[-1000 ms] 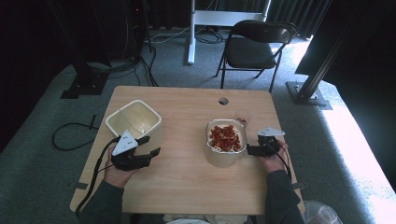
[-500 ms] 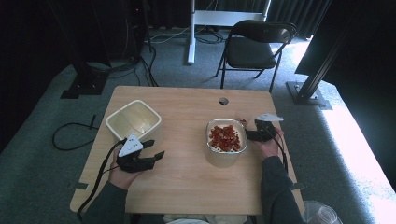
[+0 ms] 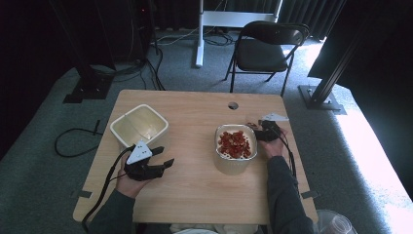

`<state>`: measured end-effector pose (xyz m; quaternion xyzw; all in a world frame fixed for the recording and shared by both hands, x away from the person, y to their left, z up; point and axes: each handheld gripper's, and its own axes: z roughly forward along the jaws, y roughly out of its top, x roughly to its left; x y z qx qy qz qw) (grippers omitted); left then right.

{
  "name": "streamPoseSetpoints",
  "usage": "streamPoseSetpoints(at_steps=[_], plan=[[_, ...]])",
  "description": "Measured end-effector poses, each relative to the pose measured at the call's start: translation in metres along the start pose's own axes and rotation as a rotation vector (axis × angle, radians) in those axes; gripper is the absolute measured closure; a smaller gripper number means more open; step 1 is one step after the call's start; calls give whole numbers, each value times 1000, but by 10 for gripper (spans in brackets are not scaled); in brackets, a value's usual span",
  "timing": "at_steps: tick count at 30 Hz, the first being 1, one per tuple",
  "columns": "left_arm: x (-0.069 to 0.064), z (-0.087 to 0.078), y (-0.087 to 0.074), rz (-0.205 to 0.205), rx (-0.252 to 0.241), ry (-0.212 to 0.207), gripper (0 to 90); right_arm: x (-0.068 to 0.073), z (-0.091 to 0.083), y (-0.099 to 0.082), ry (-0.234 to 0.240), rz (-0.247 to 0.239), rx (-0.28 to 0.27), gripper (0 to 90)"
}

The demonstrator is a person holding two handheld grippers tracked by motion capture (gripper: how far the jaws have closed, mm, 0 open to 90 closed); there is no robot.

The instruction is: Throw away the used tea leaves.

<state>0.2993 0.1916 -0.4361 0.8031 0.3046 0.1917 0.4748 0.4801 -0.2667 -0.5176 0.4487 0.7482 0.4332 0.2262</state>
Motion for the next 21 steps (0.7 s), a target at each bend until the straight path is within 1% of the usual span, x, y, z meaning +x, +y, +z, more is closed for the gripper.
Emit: streamPoseSetpoints(at_steps=[2,5,10,14,16,19,20,21], plan=[[0,-1,-1,-3,-4,0,404,0,2,1,-8,7,-14,302],[1,-1,-2,-6,-2,4,405,3,2,1,-22,-2,-23,347],[1,0,-6,-12,-5,6,406,4,-5,-3,-38,-6,-26,356],[0,3,-12,-18,-10,8,406,4,-17,-10,-47,1,-23,356],[-1,5,-14,-18,-8,11,406,4,-24,-14,-63,-8,-17,358],[-3,9,-20,-20,-11,22,406,4,-34,-19,-83,-7,-8,365],[-4,10,-22,-26,-12,19,406,4,-39,-21,-97,-8,-5,368],[-4,12,-25,-28,-11,14,407,4,-42,-23,-100,-12,-6,369]])
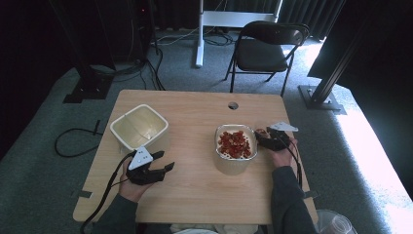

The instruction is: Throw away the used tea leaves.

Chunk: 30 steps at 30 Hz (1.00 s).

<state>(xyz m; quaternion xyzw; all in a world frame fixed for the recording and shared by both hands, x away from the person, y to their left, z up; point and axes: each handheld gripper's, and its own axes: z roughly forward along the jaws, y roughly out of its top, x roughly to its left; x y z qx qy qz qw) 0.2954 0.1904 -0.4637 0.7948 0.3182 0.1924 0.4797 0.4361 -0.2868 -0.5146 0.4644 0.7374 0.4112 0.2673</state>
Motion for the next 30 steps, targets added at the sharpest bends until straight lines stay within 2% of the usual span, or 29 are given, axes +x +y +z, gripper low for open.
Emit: streamPoseSetpoints(at_steps=[6,11,13,14,17,20,24,30], plan=[[-4,15,-20,-13,53,-18,409,3,-29,-14,0,-17,7,368],[-5,26,-34,-31,85,-25,415,4,-48,-18,-1,3,-12,366],[-5,30,-38,-30,98,-28,416,5,-55,-21,7,15,-18,368],[-5,31,-39,-30,104,-29,416,8,-58,-22,20,7,-15,368],[-4,35,-41,-31,117,-25,416,14,-66,-22,0,-29,-24,367],[-3,35,-41,-33,116,-28,416,16,-75,-25,30,1,-51,370],[-3,39,-43,-34,131,-27,416,23,-78,-25,21,-34,-48,369],[-2,42,-46,-36,144,-28,416,21,-81,-41,31,-9,-25,370]])
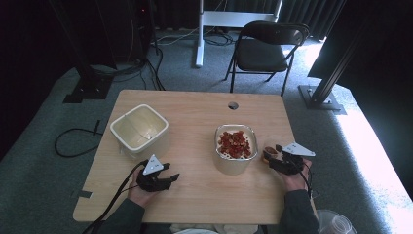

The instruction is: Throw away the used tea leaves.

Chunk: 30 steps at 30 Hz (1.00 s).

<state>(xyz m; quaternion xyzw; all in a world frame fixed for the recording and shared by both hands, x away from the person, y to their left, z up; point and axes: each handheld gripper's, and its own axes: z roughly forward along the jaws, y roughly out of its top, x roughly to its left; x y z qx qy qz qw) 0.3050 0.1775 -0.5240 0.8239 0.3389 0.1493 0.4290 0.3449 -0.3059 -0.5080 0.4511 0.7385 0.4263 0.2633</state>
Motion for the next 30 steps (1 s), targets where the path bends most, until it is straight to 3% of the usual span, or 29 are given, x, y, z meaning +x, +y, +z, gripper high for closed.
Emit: streamPoseSetpoints(at_steps=[7,13,16,19,23,26,28,30], plan=[[1,1,-1,1,6,1,416,-2,7,-9,20,25,3,327],[0,1,-2,2,8,-2,416,-7,15,-8,50,52,-41,255],[0,2,-2,1,12,-4,417,-9,22,-7,65,60,-51,258],[0,2,-2,3,14,-3,417,-11,25,-6,65,61,-56,324],[2,1,-3,-2,16,1,417,-12,13,-4,38,62,-73,342],[2,3,-3,-5,21,2,417,-3,6,1,29,16,-65,341],[0,3,-3,-1,20,3,417,0,2,5,-3,4,-66,341],[0,2,-3,4,22,3,417,1,-6,8,-3,3,-77,341]])
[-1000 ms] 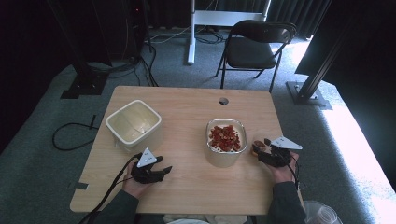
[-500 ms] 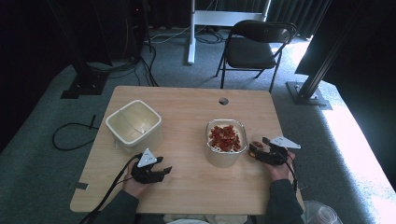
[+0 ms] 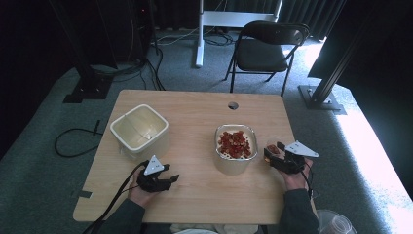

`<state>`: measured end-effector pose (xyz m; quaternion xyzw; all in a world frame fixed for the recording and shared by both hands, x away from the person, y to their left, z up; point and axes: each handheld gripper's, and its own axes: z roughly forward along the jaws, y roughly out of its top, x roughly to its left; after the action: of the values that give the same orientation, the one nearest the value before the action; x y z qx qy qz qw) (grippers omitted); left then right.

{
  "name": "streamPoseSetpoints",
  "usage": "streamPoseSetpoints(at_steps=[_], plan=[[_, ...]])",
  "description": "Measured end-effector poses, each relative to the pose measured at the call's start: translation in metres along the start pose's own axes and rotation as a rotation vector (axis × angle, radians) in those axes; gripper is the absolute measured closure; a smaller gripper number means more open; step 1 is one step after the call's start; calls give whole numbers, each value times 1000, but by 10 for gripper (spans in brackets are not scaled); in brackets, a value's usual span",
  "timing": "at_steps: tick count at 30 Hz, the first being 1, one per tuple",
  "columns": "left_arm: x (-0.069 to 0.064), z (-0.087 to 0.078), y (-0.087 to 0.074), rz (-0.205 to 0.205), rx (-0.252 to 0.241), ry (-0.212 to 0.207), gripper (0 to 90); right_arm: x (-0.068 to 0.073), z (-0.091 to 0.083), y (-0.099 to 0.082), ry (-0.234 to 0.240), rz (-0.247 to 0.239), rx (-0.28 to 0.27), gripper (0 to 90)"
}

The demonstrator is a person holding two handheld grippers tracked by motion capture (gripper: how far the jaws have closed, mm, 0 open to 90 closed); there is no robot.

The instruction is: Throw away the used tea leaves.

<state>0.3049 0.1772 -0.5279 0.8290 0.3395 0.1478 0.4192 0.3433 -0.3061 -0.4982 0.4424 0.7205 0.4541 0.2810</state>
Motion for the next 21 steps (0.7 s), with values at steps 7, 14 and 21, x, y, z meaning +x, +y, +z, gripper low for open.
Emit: streamPoseSetpoints(at_steps=[7,14,21], plan=[[2,4,-2,-1,18,15,416,10,-18,15,0,-31,-24,340],[5,4,-3,-7,20,37,416,13,-25,29,18,-36,-43,336],[7,5,-5,-6,33,64,415,8,-28,29,9,-15,-40,337]])
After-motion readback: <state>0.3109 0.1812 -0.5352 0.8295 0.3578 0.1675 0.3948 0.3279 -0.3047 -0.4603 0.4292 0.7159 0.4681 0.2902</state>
